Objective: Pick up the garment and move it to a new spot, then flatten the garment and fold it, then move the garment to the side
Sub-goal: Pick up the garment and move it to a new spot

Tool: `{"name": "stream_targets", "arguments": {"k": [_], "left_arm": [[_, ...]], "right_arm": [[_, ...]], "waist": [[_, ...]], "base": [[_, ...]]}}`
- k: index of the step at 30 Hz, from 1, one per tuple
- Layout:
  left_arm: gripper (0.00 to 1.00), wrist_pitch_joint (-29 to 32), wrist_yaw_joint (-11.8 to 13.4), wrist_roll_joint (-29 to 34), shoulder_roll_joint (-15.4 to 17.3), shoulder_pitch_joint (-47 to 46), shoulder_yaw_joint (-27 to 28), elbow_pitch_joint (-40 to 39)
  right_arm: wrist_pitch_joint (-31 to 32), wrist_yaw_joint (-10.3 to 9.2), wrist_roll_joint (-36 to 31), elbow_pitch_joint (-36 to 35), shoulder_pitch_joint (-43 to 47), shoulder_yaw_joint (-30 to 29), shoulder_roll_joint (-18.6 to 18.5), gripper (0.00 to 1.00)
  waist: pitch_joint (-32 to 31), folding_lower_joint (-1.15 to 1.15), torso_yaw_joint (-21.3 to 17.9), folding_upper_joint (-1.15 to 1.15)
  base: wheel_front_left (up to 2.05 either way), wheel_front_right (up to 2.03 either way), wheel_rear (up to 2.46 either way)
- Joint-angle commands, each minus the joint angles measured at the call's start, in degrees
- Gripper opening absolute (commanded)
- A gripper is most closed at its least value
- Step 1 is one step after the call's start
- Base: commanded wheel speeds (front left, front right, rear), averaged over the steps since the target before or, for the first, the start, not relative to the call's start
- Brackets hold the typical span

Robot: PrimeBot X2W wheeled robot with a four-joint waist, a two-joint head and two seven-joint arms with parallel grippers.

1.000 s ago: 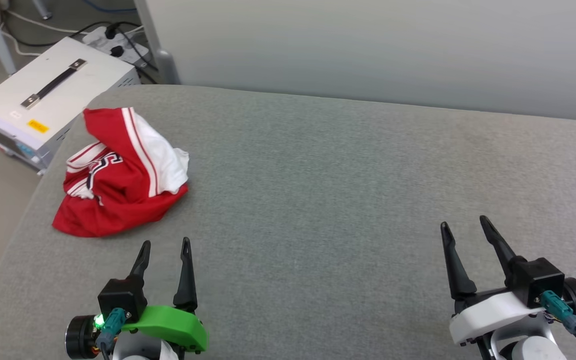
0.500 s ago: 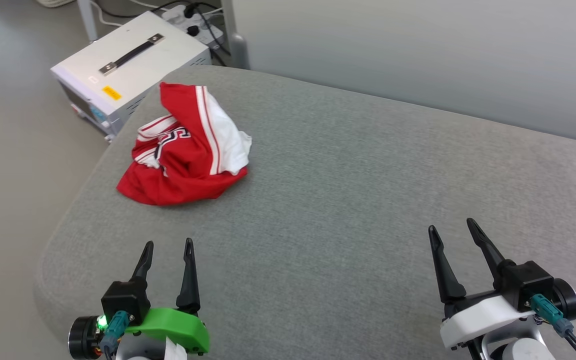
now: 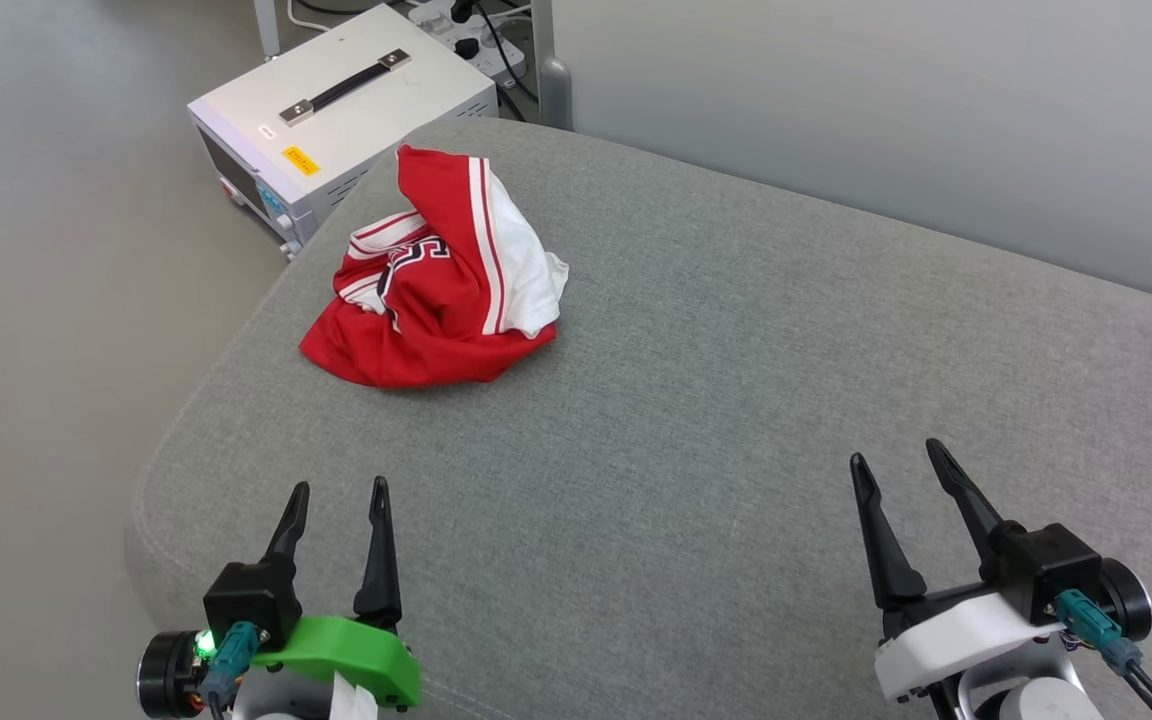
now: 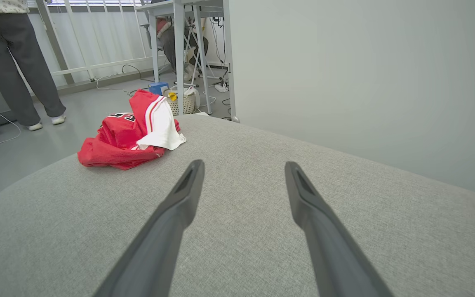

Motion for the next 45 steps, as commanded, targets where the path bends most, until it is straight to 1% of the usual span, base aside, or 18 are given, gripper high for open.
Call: {"name": "stream_targets", "arguments": {"k": [1,7,11,13,14,15,17,20,23,26,28,33,37,41,45], "left_arm": [[1.00,-0.34,-0.16,0.18,-0.25,-0.20,-0.04,0.02],[1.00,-0.34,-0.04,-0.60,-0.25,-0.13,0.11,-0.34],[1.00,-0.34,-0.21,-2.18,-0.25,-0.86,-0.04,-0.20],[1.00,-0.34,-0.37,-4.70,-0.25,-1.59,-0.03,0.82],[1.00,-0.34,-0.71,-7.70,-0.25,-2.36,-0.08,2.22],[1.00,-0.34,-1.07,-8.33,-0.25,-3.36,-0.34,3.29],[1.00,-0.34,-2.37,-6.35,-0.12,-6.51,-1.38,5.89],[1.00,-0.12,-4.14,-7.74,0.63,-12.87,-1.34,10.69],[1.00,3.98,-5.39,-12.34,2.09,-19.83,-0.36,14.52],[1.00,8.43,-5.85,-13.61,5.83,-25.55,-0.94,16.47],[1.00,12.61,-6.03,-15.19,8.44,-29.14,-1.33,17.38],[1.00,26.27,-6.18,-20.04,16.33,-35.87,-4.64,18.51],[1.00,36.22,-6.19,-24.99,21.42,-37.98,-6.68,18.03],[1.00,43.08,-6.20,-28.75,25.33,-38.91,-7.02,17.57],[1.00,48.99,-6.14,-31.31,27.58,-39.06,-6.46,18.18]], "right_arm": [[-0.28,-0.05,0.31,0.15,-0.59,-0.07,-0.11,1.00],[-0.28,-0.05,0.04,0.14,-1.16,0.17,-0.11,1.00],[-0.28,-0.05,-0.30,-0.84,-2.24,0.61,-0.11,1.00],[-0.28,-0.05,-0.91,-1.38,-2.91,0.81,-0.11,1.00],[-0.28,-0.05,-1.32,-1.60,-3.33,0.71,-0.11,1.00],[-0.28,-0.05,-1.68,-1.75,-3.66,0.62,-0.11,1.00],[-0.28,-0.05,-2.74,-1.93,-4.43,0.23,-0.11,1.00],[-0.28,-0.05,-4.24,-2.09,-5.75,-0.08,-0.11,1.00],[-0.28,-0.05,-3.88,-2.82,-7.21,-0.49,-0.11,1.00],[-0.28,-0.05,-3.86,-3.74,-8.48,-0.64,-0.11,1.00],[-0.28,-0.05,-4.09,-4.21,-9.20,-0.54,-0.11,1.00],[-0.28,-0.05,-3.76,-4.62,-10.66,-0.08,-0.11,1.00],[-0.28,-0.05,-2.75,-4.80,-11.31,0.74,-0.11,1.00],[-0.28,-0.05,-2.10,-4.87,-11.82,1.48,-0.11,1.00],[-0.28,-0.05,-1.66,-5.11,-12.35,1.70,-0.11,1.00]], "waist": [[0.06,0.00,0.22,0.65],[1.03,0.00,0.01,0.65],[3.72,0.00,-1.31,0.65],[5.65,0.00,-2.32,0.65],[6.74,0.00,-2.84,0.65],[7.83,0.00,-3.32,0.65],[10.20,0.00,-4.24,0.65],[13.58,0.00,-5.88,0.65],[16.82,0.00,-7.93,0.65],[19.62,0.00,-9.99,0.65],[21.50,0.00,-11.38,0.65],[25.18,0.00,-14.81,0.65],[26.81,0.00,-16.96,0.65],[28.33,0.00,-18.69,0.65],[29.49,0.00,-19.83,0.65]], "base": [[0.00,0.00,0.00],[0.00,0.00,0.00],[0.00,0.00,0.00],[0.00,0.00,0.00],[0.00,0.00,0.00],[0.00,0.00,0.00],[0.00,0.00,0.00],[0.00,0.00,0.00],[0.00,0.00,0.00],[0.00,0.00,0.00],[0.00,0.00,0.00],[0.00,0.00,0.00],[0.00,0.00,0.00],[0.00,0.00,0.00],[0.00,0.00,0.00]]}}
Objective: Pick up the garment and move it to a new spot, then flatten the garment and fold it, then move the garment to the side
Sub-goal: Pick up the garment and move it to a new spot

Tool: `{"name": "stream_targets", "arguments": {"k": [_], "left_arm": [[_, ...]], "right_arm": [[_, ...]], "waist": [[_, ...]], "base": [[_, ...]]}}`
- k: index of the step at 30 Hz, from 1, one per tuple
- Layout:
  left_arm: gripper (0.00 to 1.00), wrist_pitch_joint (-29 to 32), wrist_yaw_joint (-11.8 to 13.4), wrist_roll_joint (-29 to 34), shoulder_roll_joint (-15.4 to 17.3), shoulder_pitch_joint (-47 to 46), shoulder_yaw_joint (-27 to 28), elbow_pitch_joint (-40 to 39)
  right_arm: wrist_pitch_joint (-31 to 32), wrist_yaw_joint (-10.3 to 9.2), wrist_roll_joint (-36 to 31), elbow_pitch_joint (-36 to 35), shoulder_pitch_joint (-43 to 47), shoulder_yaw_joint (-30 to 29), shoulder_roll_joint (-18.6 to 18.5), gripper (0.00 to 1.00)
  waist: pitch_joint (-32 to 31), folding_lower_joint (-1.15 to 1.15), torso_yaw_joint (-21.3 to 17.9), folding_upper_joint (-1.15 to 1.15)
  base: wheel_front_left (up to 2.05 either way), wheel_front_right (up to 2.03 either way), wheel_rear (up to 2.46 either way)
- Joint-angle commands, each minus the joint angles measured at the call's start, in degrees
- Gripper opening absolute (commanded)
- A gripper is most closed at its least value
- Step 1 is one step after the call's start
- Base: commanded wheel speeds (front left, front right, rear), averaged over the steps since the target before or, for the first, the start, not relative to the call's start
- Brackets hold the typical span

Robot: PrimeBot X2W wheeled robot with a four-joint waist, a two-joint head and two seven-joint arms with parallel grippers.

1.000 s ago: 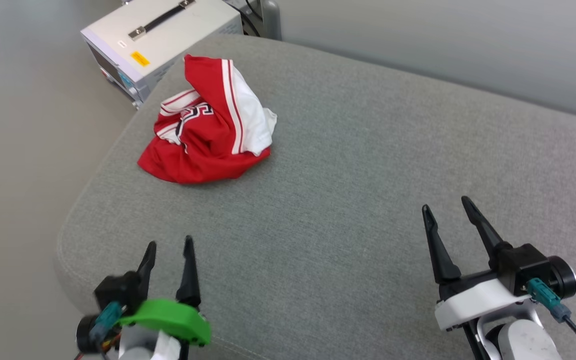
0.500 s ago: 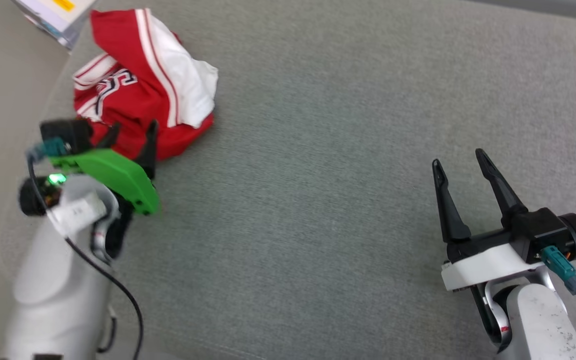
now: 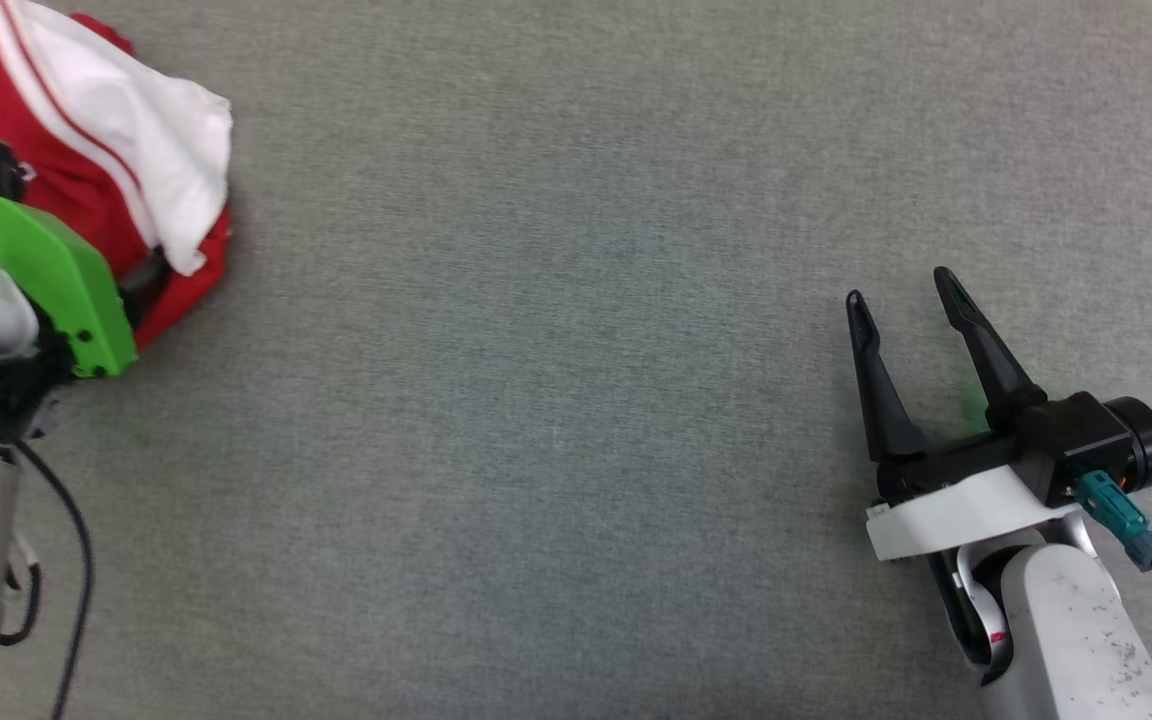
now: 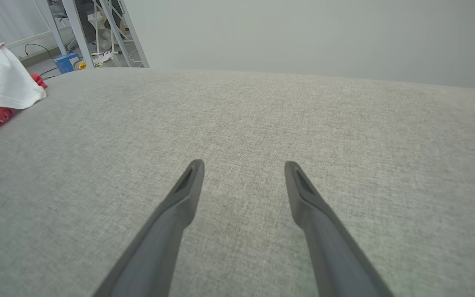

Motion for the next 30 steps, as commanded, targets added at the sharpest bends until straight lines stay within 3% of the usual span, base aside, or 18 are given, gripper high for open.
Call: {"name": "stream_targets", "arguments": {"k": [1,3,4,5,6,13,19,25,30], "left_arm": [[1.00,1.64,-0.12,-0.77,0.11,-0.05,-0.44,0.96],[1.00,3.92,-0.07,-1.33,0.67,0.28,-0.68,1.29],[0.89,4.82,0.02,-1.77,0.70,0.53,-0.69,1.28],[0.22,5.20,0.12,-2.07,0.66,0.75,-0.63,1.16],[0.00,5.43,0.30,-2.53,0.46,1.12,-0.45,0.92],[0.00,1.71,1.34,-2.76,-0.18,4.04,0.58,-1.46],[0.00,-13.41,2.62,2.76,-0.20,6.76,1.45,-5.09],[0.00,-21.02,4.80,7.36,0.83,8.39,1.42,-10.35],[0.00,-26.11,4.81,10.45,1.85,8.99,0.79,-16.59]], "right_arm": [[-0.28,-0.05,0.50,-0.27,-1.09,0.06,-0.17,1.00],[-0.28,-0.05,0.59,-0.18,-1.32,0.03,-0.17,1.00],[-0.28,-0.05,0.63,-0.07,-1.44,0.02,-0.17,1.00],[-0.28,-0.05,0.66,0.03,-1.51,0.01,-0.17,1.00],[-0.28,-0.05,0.73,0.16,-1.58,-0.03,-0.17,1.00],[-0.28,-0.05,0.93,1.23,-1.54,-0.05,-0.17,1.00],[-0.28,-0.05,2.37,3.04,0.88,-0.96,-0.17,1.00],[-0.28,-0.05,3.41,3.87,3.37,-1.64,-0.17,1.00],[-0.28,-0.05,3.88,4.07,4.69,-2.62,-0.17,1.00]], "waist": [[2.64,0.00,-2.63,0.65],[2.90,0.00,-2.89,0.65],[2.96,0.00,-2.99,0.65],[2.96,0.00,-3.05,0.65],[2.88,0.00,-3.06,0.65],[0.37,0.00,-2.53,0.65],[-7.43,0.00,-0.82,0.65],[-13.85,0.00,0.08,0.65],[-18.10,0.00,0.25,0.65]], "base": [[0.00,0.00,0.00],[0.00,0.00,0.00],[0.00,0.00,0.00],[0.00,0.00,0.00],[0.00,0.00,0.00],[0.00,0.00,0.00],[0.00,0.00,0.00],[0.00,0.00,0.00],[0.00,0.00,0.00]]}}
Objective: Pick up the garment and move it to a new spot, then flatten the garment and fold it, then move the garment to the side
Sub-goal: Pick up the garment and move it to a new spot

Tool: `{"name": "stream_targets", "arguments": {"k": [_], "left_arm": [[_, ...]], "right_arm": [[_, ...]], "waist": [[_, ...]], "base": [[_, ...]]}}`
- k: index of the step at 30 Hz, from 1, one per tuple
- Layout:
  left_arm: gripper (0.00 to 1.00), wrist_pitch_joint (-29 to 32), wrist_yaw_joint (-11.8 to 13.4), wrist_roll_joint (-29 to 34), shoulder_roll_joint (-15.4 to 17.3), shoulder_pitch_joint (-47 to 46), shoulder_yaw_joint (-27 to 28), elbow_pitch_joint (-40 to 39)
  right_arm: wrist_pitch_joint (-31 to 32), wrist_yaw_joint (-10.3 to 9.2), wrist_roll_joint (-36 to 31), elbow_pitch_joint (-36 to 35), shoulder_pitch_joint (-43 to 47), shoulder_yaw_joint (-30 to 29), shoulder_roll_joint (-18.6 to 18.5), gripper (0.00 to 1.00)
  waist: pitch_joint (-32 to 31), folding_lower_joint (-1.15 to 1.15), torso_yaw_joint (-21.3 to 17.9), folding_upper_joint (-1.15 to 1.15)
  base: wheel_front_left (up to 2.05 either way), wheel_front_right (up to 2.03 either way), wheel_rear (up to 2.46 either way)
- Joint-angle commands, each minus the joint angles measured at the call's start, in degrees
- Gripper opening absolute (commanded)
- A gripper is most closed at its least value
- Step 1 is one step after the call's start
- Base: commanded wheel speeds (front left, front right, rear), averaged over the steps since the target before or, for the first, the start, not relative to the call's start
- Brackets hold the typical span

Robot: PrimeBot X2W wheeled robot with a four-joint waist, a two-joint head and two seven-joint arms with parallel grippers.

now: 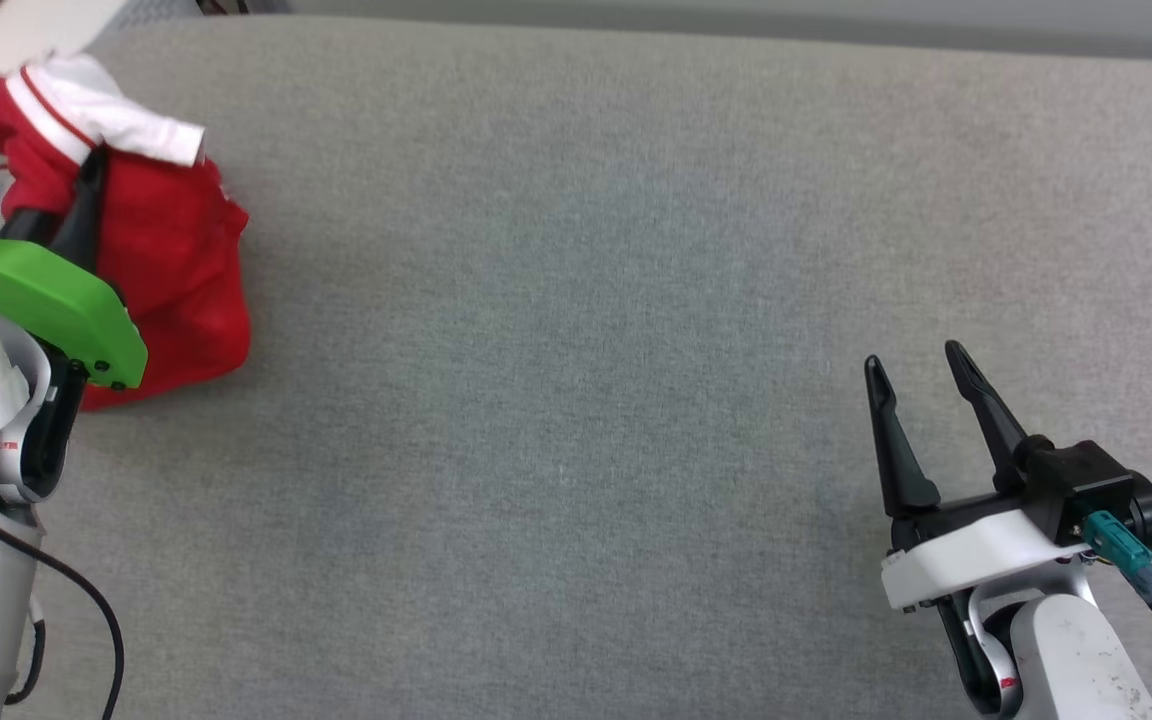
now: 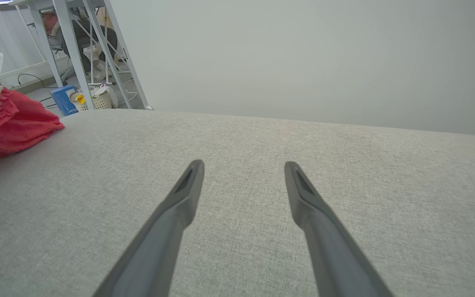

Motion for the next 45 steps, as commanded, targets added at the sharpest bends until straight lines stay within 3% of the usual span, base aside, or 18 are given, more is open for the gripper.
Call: {"name": "stream_targets", "arguments": {"k": [1,5,11,17,23,31,39,40,41,45], "left_arm": [[0.00,-1.38,0.13,1.32,0.84,0.53,-0.12,-1.59],[0.00,-4.83,-0.02,3.96,1.54,0.38,-1.08,-5.94],[0.00,-7.12,-2.45,5.70,0.12,-0.97,-6.41,-11.61],[0.00,-6.25,-3.11,5.36,-3.93,-2.69,-11.19,-11.81],[0.00,-7.16,-3.80,5.09,-11.12,-5.22,-17.89,-8.75],[0.00,-10.55,-4.09,5.43,-24.13,-7.38,-27.10,3.68],[0.00,-12.36,-4.52,4.94,-28.89,-6.91,-35.72,17.16],[0.42,-12.05,-4.56,4.70,-29.05,-6.73,-36.77,18.54],[1.00,-11.52,-4.63,4.58,-29.19,-6.59,-38.34,20.04],[1.00,-10.89,-4.77,3.05,-29.41,-6.33,-41.98,23.48]], "right_arm": [[-0.28,-0.05,0.93,0.10,0.91,-0.35,-0.17,1.00],[-0.28,-0.05,1.45,0.06,1.92,-1.08,-0.17,1.00],[-0.28,-0.05,2.50,0.59,3.30,-2.87,-0.17,1.00],[-0.28,-0.05,2.56,0.88,4.02,-4.49,-0.17,1.00],[-0.28,-0.05,2.99,-0.26,3.42,-7.56,-0.17,1.00],[-0.28,-0.05,4.18,-0.63,1.89,-10.11,-0.17,1.00],[-0.28,-0.05,5.71,-0.32,1.62,-11.57,-0.17,1.00],[-0.28,-0.05,5.74,-0.31,1.59,-11.58,-0.17,1.00],[-0.28,-0.05,5.74,-0.30,1.52,-11.63,-0.17,1.00],[-0.28,-0.05,5.72,-0.31,1.31,-12.22,-0.17,1.00]], "waist": [[-5.06,0.00,0.73,0.65],[-7.35,0.00,-0.03,0.65],[-9.84,0.00,-3.26,0.65],[-10.36,0.00,-6.47,0.65],[-9.58,0.00,-10.10,0.65],[-7.28,0.00,-16.56,0.65],[-4.84,0.00,-20.08,0.65],[-4.77,0.00,-20.16,0.65],[-4.70,0.00,-20.19,0.65],[-5.08,0.00,-19.07,0.65]], "base": [[0.00,0.00,0.00],[0.00,0.00,0.00],[0.00,0.00,0.00],[0.00,0.00,0.00],[0.00,0.00,0.00],[0.00,0.00,0.00],[0.00,0.00,0.00],[0.00,0.00,0.00],[0.00,0.00,0.00],[0.00,0.00,0.00]]}}
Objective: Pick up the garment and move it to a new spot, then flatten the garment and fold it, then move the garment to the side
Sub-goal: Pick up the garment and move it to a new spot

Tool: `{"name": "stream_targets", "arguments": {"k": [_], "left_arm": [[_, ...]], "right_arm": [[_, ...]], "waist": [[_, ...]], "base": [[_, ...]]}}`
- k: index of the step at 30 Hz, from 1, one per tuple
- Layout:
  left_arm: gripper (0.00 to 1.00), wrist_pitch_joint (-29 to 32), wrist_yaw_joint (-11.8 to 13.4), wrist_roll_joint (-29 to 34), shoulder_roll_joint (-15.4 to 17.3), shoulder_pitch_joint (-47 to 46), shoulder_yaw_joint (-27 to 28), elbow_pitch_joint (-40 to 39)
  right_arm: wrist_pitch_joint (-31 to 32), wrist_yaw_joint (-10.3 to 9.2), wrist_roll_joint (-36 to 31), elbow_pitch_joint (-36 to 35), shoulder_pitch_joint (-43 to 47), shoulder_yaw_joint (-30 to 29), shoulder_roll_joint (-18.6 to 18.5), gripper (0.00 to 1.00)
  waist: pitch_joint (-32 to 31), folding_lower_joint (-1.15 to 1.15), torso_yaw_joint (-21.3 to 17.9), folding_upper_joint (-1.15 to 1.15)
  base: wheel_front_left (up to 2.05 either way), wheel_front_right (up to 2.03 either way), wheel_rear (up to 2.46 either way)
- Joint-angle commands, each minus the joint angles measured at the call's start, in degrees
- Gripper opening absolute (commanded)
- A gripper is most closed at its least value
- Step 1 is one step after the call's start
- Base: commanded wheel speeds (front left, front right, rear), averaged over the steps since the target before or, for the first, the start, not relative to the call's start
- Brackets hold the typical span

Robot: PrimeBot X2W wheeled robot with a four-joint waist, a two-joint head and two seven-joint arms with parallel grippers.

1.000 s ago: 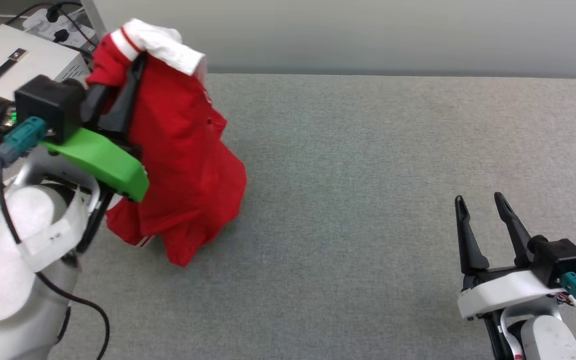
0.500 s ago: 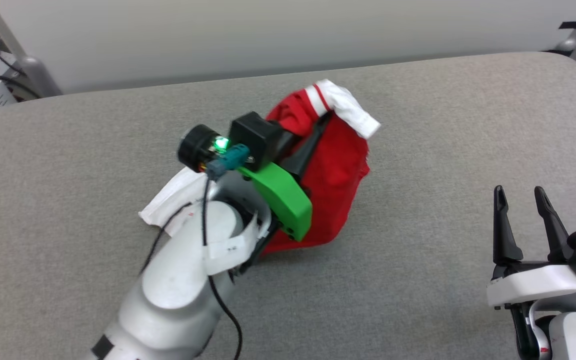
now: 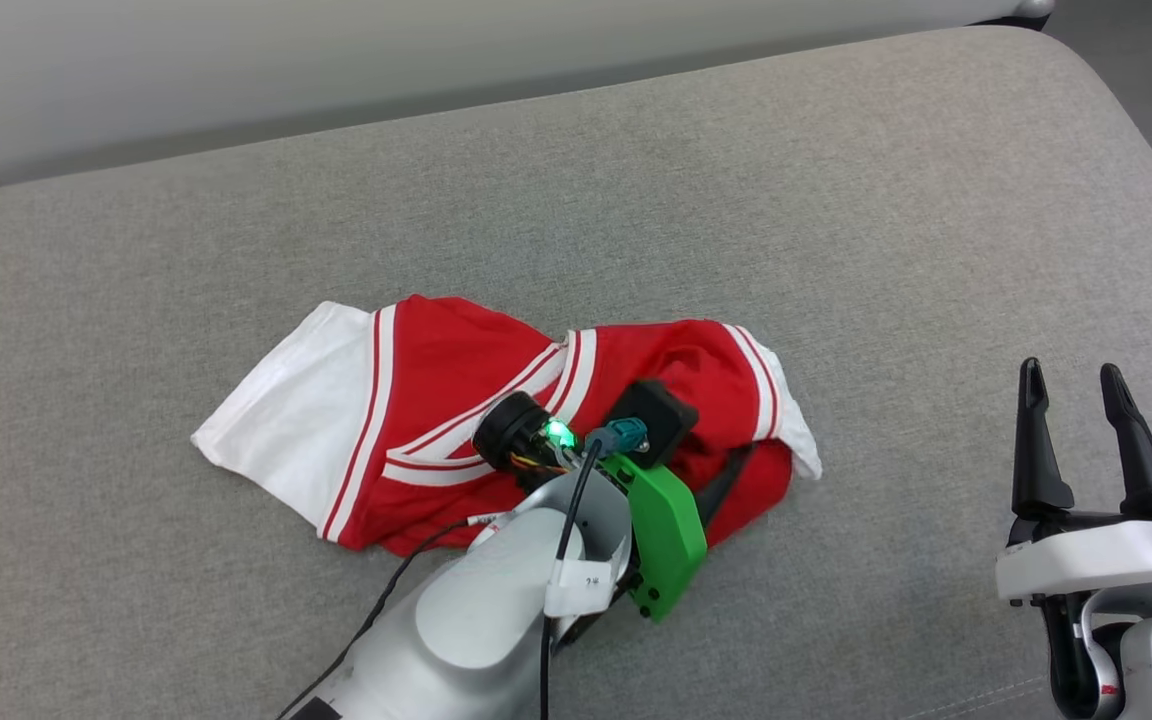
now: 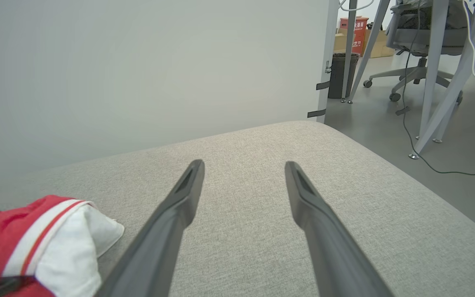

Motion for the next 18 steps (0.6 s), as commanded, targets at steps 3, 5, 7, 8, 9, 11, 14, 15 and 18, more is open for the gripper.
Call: {"name": "stream_targets", "arguments": {"k": [3,5,7,8,9,11,14,15,18], "left_arm": [[1.00,-1.13,-0.27,-1.92,-0.22,0.17,-1.19,1.04],[1.00,-2.09,-0.14,-2.87,-0.22,-0.07,-1.38,1.63],[1.00,-3.11,0.12,-3.66,-0.23,-0.23,-1.31,2.26],[1.00,-3.68,0.20,-4.11,-0.23,-0.25,-1.25,2.52],[1.00,-4.08,0.32,-4.40,-0.23,-0.23,-1.14,2.69],[1.00,-4.74,0.48,-4.98,-0.24,0.04,-1.08,2.83],[1.00,-5.09,0.52,-5.45,-0.11,0.87,-1.38,2.61],[1.00,-5.11,0.49,-5.61,0.06,1.22,-1.46,2.36],[1.00,-5.59,0.50,-6.43,1.13,2.81,-1.28,0.51]], "right_arm": [[-0.28,-0.04,0.00,0.09,-0.49,0.22,-0.08,1.00],[-0.28,-0.04,-0.25,0.22,-0.20,0.41,-0.08,1.00],[-0.28,-0.04,-0.52,0.34,0.16,0.35,-0.08,1.00],[-0.28,-0.04,-0.70,0.38,0.42,0.13,-0.08,1.00],[-0.28,-0.04,-0.85,0.40,0.60,0.07,-0.08,1.00],[-0.28,-0.04,-1.22,0.44,1.13,-0.36,-0.08,1.00],[-0.28,-0.04,-1.63,0.46,2.02,-0.97,-0.08,1.00],[-0.28,-0.04,-1.73,0.49,2.22,-0.96,-0.08,1.00],[-0.28,-0.04,-1.81,0.52,2.87,-0.88,-0.08,1.00]], "waist": [[-1.11,0.00,2.01,0.65],[-1.99,0.00,3.20,0.65],[-3.17,0.00,4.61,0.65],[-3.93,0.00,5.59,0.65],[-4.43,0.00,6.20,0.65],[-5.80,0.00,7.95,0.65],[-7.66,0.00,10.72,0.65],[-8.09,0.00,11.35,0.65],[-9.46,0.00,13.54,0.65]], "base": [[0.00,0.00,0.00],[0.00,0.00,0.00],[0.00,0.00,0.00],[0.00,0.00,0.00],[0.00,0.00,0.00],[0.00,0.00,0.00],[0.00,0.00,0.00],[0.00,0.00,0.00],[0.00,0.00,0.00]]}}
